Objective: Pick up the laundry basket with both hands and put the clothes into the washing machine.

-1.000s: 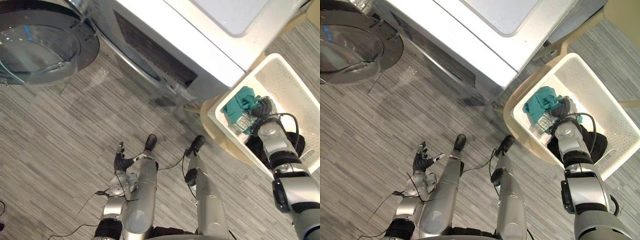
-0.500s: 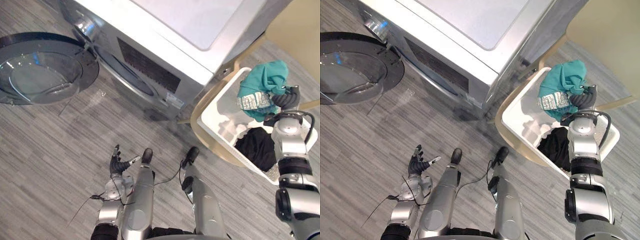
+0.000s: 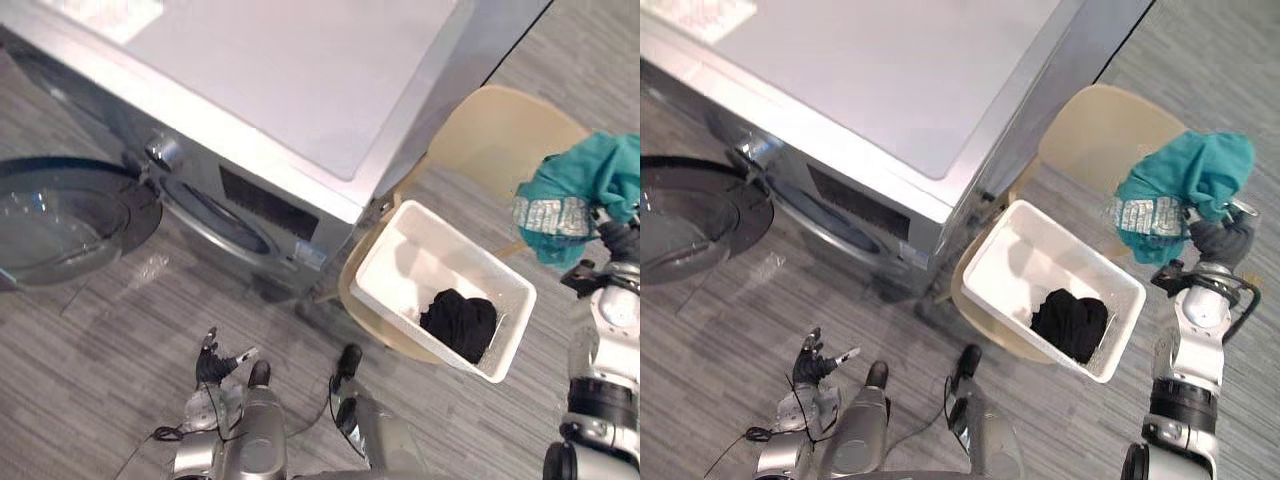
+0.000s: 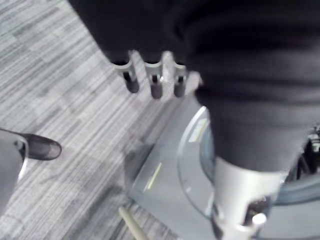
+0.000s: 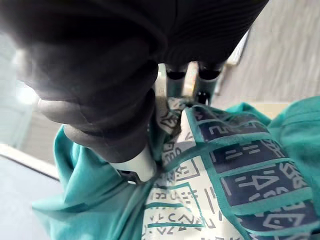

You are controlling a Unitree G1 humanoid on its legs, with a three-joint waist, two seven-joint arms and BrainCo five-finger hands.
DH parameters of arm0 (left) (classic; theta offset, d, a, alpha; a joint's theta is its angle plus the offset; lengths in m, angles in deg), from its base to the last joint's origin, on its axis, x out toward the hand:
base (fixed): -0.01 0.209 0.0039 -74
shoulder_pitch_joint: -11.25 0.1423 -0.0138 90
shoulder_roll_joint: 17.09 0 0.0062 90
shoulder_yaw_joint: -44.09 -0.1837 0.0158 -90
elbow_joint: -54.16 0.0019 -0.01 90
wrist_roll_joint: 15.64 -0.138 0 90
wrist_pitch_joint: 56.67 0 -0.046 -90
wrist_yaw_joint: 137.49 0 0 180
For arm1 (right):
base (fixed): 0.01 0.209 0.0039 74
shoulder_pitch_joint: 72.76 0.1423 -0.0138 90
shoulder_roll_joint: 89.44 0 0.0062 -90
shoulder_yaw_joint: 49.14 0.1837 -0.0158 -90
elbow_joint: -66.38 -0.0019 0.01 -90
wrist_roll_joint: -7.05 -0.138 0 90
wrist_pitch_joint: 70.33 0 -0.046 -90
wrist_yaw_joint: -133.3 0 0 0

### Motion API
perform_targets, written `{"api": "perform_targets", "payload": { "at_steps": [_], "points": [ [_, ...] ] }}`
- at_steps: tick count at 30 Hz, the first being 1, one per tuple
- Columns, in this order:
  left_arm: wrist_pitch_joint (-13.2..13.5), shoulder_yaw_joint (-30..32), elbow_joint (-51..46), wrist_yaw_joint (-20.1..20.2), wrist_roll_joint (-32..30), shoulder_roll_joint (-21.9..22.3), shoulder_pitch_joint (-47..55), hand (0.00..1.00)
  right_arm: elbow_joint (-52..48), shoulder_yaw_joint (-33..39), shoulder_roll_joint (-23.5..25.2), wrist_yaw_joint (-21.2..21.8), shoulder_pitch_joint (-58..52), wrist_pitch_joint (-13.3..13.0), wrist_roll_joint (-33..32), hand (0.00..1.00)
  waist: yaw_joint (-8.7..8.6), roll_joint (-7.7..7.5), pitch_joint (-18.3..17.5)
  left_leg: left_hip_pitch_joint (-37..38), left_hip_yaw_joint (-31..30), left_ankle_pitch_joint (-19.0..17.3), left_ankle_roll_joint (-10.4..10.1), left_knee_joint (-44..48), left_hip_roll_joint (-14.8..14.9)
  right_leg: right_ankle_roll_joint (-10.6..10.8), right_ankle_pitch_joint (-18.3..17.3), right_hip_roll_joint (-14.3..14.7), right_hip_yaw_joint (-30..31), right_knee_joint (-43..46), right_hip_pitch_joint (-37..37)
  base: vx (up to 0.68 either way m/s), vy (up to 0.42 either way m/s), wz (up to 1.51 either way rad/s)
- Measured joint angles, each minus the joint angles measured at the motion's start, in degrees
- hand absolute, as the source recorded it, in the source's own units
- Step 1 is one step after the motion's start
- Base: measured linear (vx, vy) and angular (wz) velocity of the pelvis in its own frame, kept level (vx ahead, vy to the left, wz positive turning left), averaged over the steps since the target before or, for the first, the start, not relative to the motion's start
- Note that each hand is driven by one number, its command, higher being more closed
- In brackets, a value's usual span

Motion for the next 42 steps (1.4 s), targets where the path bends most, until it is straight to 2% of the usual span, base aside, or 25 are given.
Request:
{"api": "perform_targets", "payload": {
  "at_steps": [4,7,12,17,20,22,23,24,26,27,28,30,31,32,33,34,35,37,38,39,40,41,42],
  "points": [
    [-0.30,1.55,3.45,-0.03,-0.35,1.14,0.84,0.00,-9.95,0.00,4.32,3.19,-6.28,-1.68,-4.30,1.00,-1.11,0.52,-5.02,2.95,2.82,-1.35,-0.45,-0.50,0.85,0.04,-0.04,0.53,2.08,-0.53,1.71,0.11,0.046,-0.29],
    [-0.30,3.17,4.67,-0.01,-1.78,2.42,0.98,0.00,-15.20,-1.68,8.77,5.63,-9.24,-2.38,-4.66,1.00,-1.95,0.56,-7.40,5.82,4.44,-1.99,-0.41,-1.55,1.23,0.22,-0.27,0.82,3.32,-0.81,3.30,0.08,0.036,-0.26],
    [-0.34,3.15,7.25,0.96,-3.27,4.06,2.00,0.00,-22.67,-13.62,13.69,11.37,-18.71,-2.61,-6.66,1.00,-2.36,2.73,-11.29,9.69,8.18,-3.37,0.10,-2.32,1.66,0.64,-0.71,1.35,6.64,-0.79,4.85,0.05,0.041,-0.36],
    [-0.35,2.92,10.58,1.13,-3.91,4.06,3.10,0.00,-22.15,-29.18,16.78,17.05,-27.24,-0.91,-9.33,1.00,-3.55,4.60,-12.43,12.88,10.58,-3.72,0.24,-3.57,1.87,0.63,-0.79,1.87,8.81,-0.78,6.18,0.03,0.019,-0.25],
    [-0.35,2.10,10.96,1.20,-4.41,4.19,3.29,0.00,-19.22,-36.34,17.61,20.64,-31.03,0.51,-13.18,1.00,-3.53,5.39,-13.48,14.04,10.56,-3.69,0.26,-4.26,1.93,0.47,-1.12,1.97,8.69,-0.71,6.99,0.04,0.001,-0.01],
    [-0.35,0.58,10.99,1.20,-4.40,4.20,3.28,0.00,-15.23,-39.86,18.34,21.52,-31.01,1.20,-14.85,1.00,-3.54,6.35,-13.48,14.86,10.11,-3.66,0.24,-4.29,1.95,0.47,-1.47,1.97,8.44,-0.56,7.91,0.02,-0.001,0.10],
    [-0.35,-0.24,11.15,1.19,-4.39,4.22,3.17,0.00,-13.56,-41.50,18.54,21.58,-30.94,1.95,-15.39,1.00,-3.47,6.33,-13.92,15.48,9.76,-3.66,0.23,-4.28,1.96,0.31,-1.66,1.97,8.20,-0.54,8.67,0.01,-0.002,0.16],
    [-0.35,-1.26,11.61,1.17,-4.39,4.28,3.11,0.00,-12.19,-43.17,18.53,21.60,-30.95,2.29,-15.56,1.00,-3.45,7.54,-14.10,15.62,9.34,-3.66,0.23,-4.23,2.00,0.53,-2.34,2.01,7.82,-0.13,8.88,0.01,-0.001,0.18],
    [-0.34,-2.05,11.69,1.13,-4.36,4.76,2.82,0.00,-11.13,-44.81,18.56,21.52,-30.62,2.46,-15.85,1.00,-3.52,8.08,-14.19,15.62,8.03,-3.89,0.05,-3.54,2.35,0.33,-4.22,2.28,6.70,2.11,8.89,0.00,-0.042,0.30],
    [-0.34,-2.18,11.69,1.09,-4.32,4.82,2.72,0.00,-10.71,-45.50,18.57,21.49,-30.40,2.48,-16.56,1.00,-3.46,8.46,-13.97,15.58,7.42,-4.50,-0.12,-2.52,3.01,-0.18,-5.21,2.65,6.10,3.69,8.95,0.01,-0.115,0.38],
    [-0.33,-2.15,11.72,1.01,-4.25,4.54,3.05,0.00,-10.53,-46.90,18.53,21.30,-30.29,2.44,-17.32,1.00,-3.23,9.36,-13.52,15.62,6.34,-5.67,-1.11,0.88,4.77,-1.16,-9.00,4.20,5.80,8.12,9.11,0.03,-0.105,0.38],
    [-0.37,-2.15,12.13,0.91,-4.06,4.26,2.81,0.00,-10.47,-47.77,18.57,21.27,-30.18,2.39,-17.94,1.00,-3.56,9.49,-12.58,13.46,5.72,-6.09,-1.74,7.31,5.20,-1.24,-11.71,4.01,5.25,10.69,9.72,0.01,-0.079,0.56],
    [-0.38,-2.60,11.91,0.80,-3.16,4.93,2.68,0.00,-10.39,-48.07,18.16,21.02,-30.33,2.41,-19.02,1.00,-3.38,10.13,-11.48,10.19,5.83,-5.04,-1.42,16.01,5.99,-1.56,-13.11,3.87,3.63,11.91,11.10,-0.07,-0.053,0.57],
    [-0.39,-3.07,11.89,0.74,-3.14,5.15,2.80,0.00,-10.39,-48.11,17.53,20.95,-30.29,2.43,-19.09,1.00,-3.08,10.49,-11.38,9.32,5.92,-4.20,-1.49,17.91,6.11,-1.64,-13.34,3.78,3.43,11.92,11.50,-0.09,-0.096,0.55],
    [-0.40,-3.85,11.90,0.68,-2.59,5.26,2.89,0.00,-10.40,-47.95,16.81,20.87,-30.31,2.43,-19.19,1.00,-3.26,10.05,-10.93,8.40,6.97,-1.76,-1.24,18.54,5.92,-1.70,-13.47,2.92,3.16,10.62,12.27,-0.06,-0.095,0.41],
    [-0.40,-4.41,11.83,0.78,-1.88,5.62,1.94,0.00,-10.66,-47.28,16.77,20.29,-30.38,2.42,-19.32,1.00,-3.52,8.39,-10.48,7.55,9.63,-0.02,0.69,18.31,5.88,-1.67,-13.48,1.04,3.58,8.03,13.02,-0.03,-0.090,0.34],
    [-0.33,-4.71,11.61,0.82,-1.85,5.84,1.56,0.00,-10.75,-46.83,16.79,20.14,-30.06,2.39,-19.32,1.00,-3.45,8.55,-10.18,7.00,10.57,-0.52,1.32,18.36,6.48,-1.67,-13.48,0.44,3.75,8.20,12.64,-0.03,-0.059,0.21],
    [-0.20,-5.35,11.05,0.85,-1.85,6.33,1.05,0.00,-10.74,-45.94,16.73,19.89,-29.18,2.25,-19.41,1.00,-3.96,9.00,-8.96,6.53,10.35,-0.66,1.16,17.50,9.18,-1.60,-13.48,-0.41,3.88,9.35,11.57,-0.05,0.005,0.03],
    [-0.12,-5.89,10.79,0.78,-1.86,6.44,0.95,0.00,-10.74,-45.72,16.73,19.76,-29.16,2.25,-19.49,1.00,-4.17,9.35,-9.00,6.50,9.59,-0.49,0.87,15.64,11.92,-1.16,-13.45,-0.89,3.89,10.81,10.25,-0.05,0.102,0.01],
    [-0.12,-5.98,10.79,0.74,-1.86,6.53,0.81,0.00,-10.74,-45.73,16.73,19.76,-29.01,2.25,-19.49,1.00,-4.50,9.33,-9.00,6.57,8.06,-0.15,0.38,13.65,14.43,-0.47,-13.65,-1.47,3.92,12.56,9.07,-0.03,0.129,0.01],
    [-0.12,-6.13,10.79,0.68,-1.85,6.57,0.80,0.00,-10.74,-45.73,16.73,19.73,-28.75,2.25,-19.50,1.00,-4.78,9.30,-9.01,6.53,7.26,0.11,0.00,12.77,15.44,0.07,-13.97,-2.03,3.90,13.77,8.37,0.00,0.250,0.06],
    [-0.15,-6.48,10.80,0.40,-1.83,6.94,0.84,0.00,-10.73,-45.72,16.69,19.31,-27.72,2.08,-19.70,1.00,-5.39,9.34,-9.06,6.35,6.38,0.76,-0.51,10.73,17.43,1.54,-14.94,-3.66,4.16,17.22,6.24,0.01,0.195,0.06],
    [-0.14,-6.76,10.79,0.19,-1.83,7.17,0.79,0.00,-10.72,-45.66,16.65,19.01,-27.33,1.90,-19.87,1.00,-5.53,9.43,-9.12,6.36,6.04,1.05,-0.98,9.94,17.92,2.01,-15.24,-4.40,4.22,18.49,5.40,0.01,0.330,0.14]
  ]
}}
